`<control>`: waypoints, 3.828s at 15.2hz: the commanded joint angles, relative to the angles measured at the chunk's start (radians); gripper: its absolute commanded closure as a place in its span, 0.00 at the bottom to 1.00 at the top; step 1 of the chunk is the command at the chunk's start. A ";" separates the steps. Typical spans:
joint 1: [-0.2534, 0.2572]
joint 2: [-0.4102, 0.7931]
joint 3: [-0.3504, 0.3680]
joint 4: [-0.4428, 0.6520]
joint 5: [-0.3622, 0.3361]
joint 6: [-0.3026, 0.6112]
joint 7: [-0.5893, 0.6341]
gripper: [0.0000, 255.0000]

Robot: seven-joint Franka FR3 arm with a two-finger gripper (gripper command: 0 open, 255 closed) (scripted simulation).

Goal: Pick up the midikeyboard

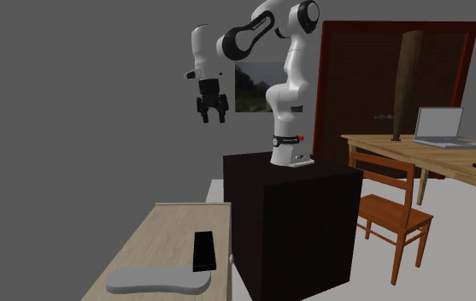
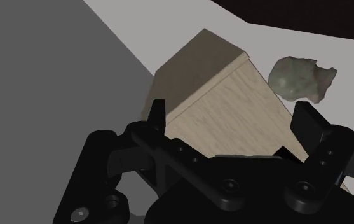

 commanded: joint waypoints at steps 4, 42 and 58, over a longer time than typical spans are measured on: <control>0.054 0.167 0.027 0.030 0.038 0.175 -0.058 0.00; 0.309 1.162 0.187 0.662 -0.007 0.745 -0.290 0.00; 0.301 1.085 0.195 0.627 -0.002 0.704 -0.288 1.00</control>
